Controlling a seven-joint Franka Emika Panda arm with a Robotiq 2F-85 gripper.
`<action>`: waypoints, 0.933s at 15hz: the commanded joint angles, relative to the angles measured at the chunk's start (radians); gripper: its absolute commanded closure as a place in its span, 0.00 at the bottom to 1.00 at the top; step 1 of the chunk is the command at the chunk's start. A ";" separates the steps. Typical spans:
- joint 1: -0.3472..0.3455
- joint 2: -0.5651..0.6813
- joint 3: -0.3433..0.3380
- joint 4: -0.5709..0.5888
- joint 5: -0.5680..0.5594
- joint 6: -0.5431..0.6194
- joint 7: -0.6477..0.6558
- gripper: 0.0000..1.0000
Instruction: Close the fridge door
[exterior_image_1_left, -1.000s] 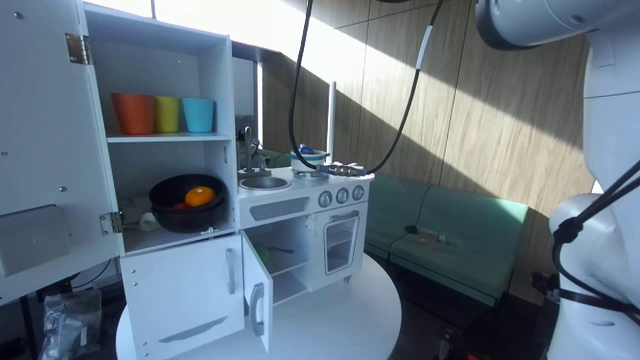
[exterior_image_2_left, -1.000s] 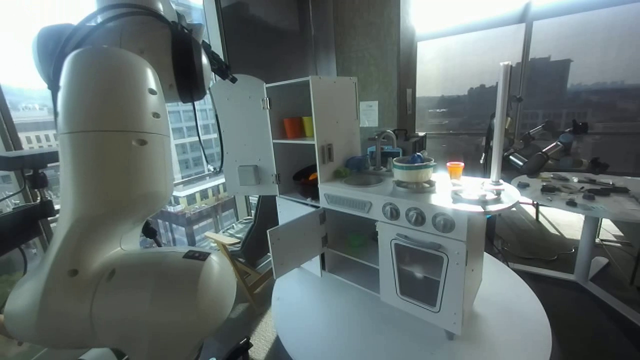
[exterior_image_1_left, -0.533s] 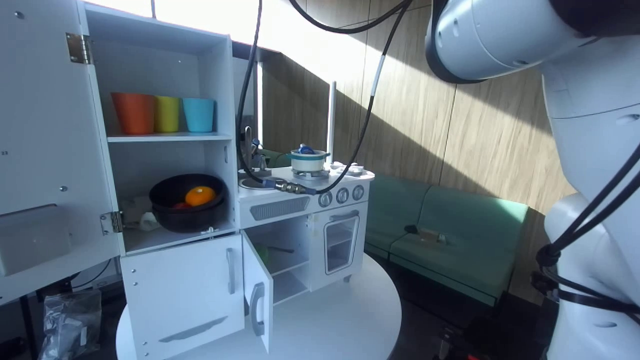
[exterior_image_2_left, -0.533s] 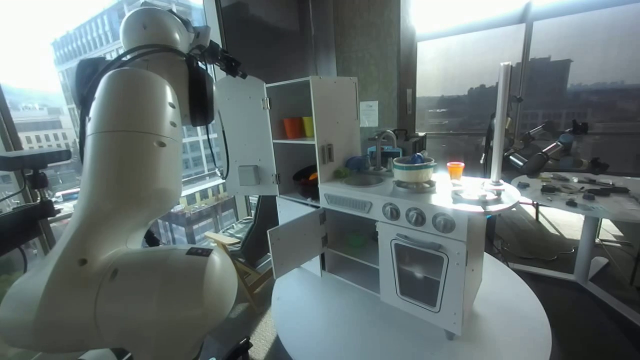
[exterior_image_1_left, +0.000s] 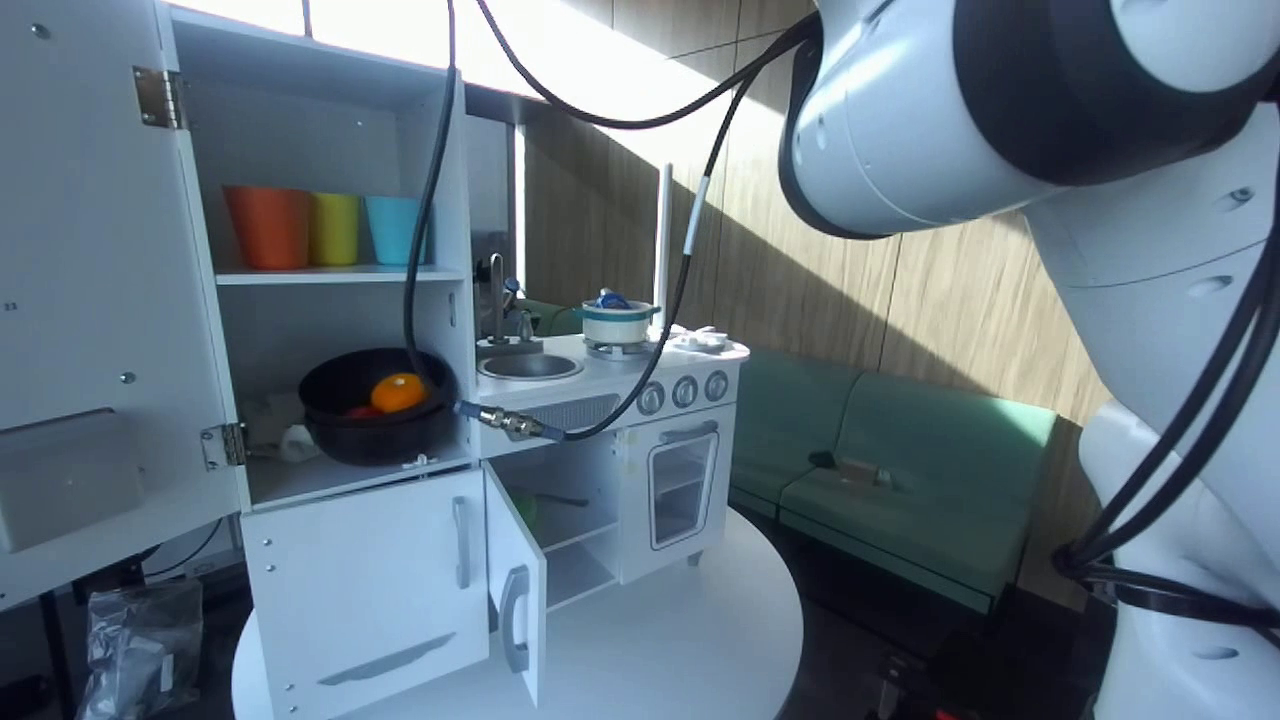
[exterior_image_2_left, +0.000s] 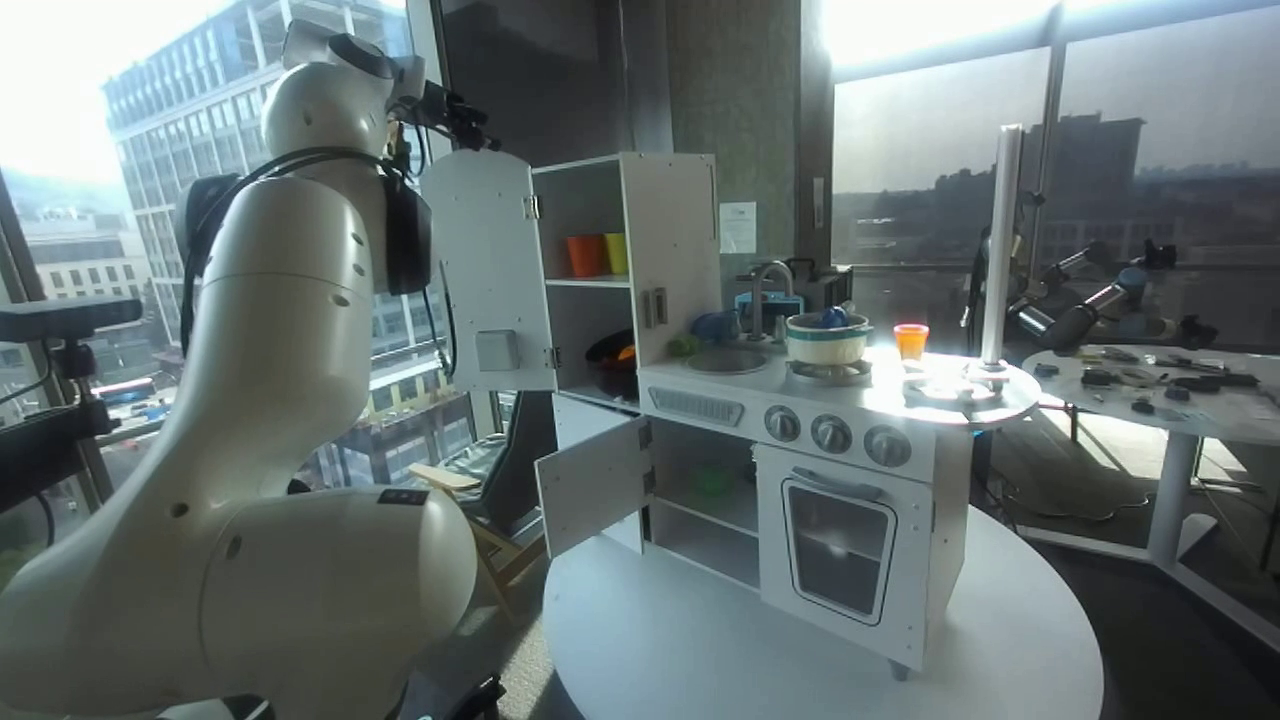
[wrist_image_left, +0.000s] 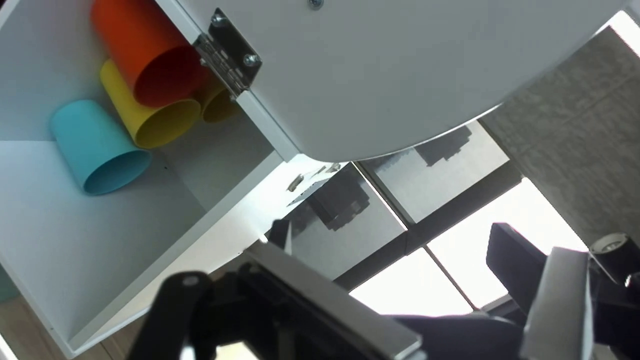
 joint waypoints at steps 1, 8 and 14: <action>0.068 0.067 -0.132 0.108 0.064 0.023 -0.052 0.00; 0.125 0.158 -0.257 0.216 0.157 0.092 -0.096 0.00; 0.144 0.143 -0.326 0.149 0.245 0.154 -0.110 0.00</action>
